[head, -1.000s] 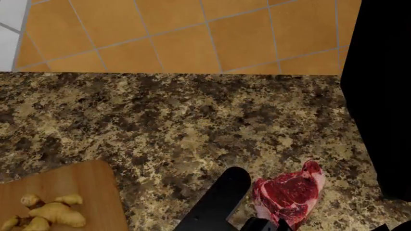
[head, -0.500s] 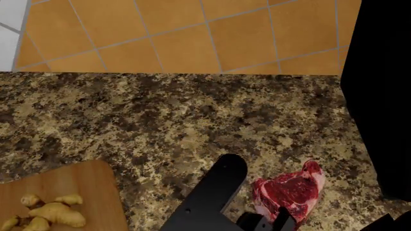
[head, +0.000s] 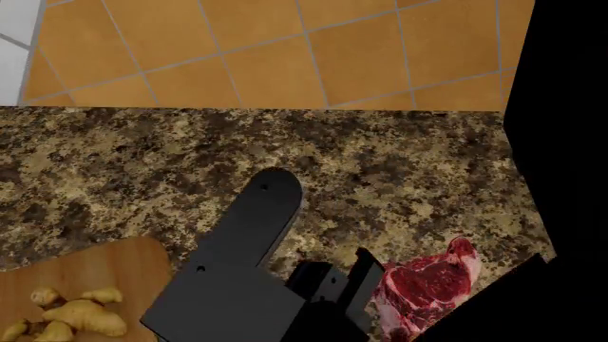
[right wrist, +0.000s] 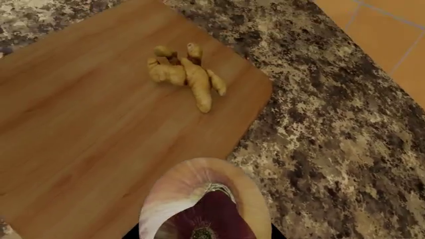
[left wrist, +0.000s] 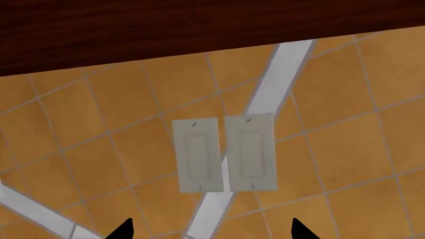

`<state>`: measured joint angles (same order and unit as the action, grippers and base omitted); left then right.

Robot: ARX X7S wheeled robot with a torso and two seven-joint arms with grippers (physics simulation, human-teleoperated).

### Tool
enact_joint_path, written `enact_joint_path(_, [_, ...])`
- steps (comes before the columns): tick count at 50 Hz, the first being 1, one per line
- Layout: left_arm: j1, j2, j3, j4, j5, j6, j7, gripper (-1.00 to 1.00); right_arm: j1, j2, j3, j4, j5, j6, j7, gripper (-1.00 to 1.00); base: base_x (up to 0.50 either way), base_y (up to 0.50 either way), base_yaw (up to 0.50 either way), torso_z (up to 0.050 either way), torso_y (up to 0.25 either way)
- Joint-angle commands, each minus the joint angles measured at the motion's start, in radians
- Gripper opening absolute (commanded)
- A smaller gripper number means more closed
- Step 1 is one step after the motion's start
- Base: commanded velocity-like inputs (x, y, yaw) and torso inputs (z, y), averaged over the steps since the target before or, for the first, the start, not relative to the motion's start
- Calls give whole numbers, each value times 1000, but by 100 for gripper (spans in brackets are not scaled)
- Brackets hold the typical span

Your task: Clear the non-vegetable object off the cutting board and place the vegetables onto it.

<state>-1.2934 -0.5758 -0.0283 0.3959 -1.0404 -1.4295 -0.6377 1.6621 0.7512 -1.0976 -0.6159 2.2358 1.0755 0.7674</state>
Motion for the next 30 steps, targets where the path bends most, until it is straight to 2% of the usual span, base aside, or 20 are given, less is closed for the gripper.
enact_joint_path(1, [10,10,-15,-6,-14,17,31,100,-43,-107,37,52,-126,21,-110,-100,0,0,0,0,0])
enact_joint_path(30, [2,-25,14,-11,-14,45,27,100,-115,-295,29,170,-335,8,-291,-100,0,0,0,0,0])
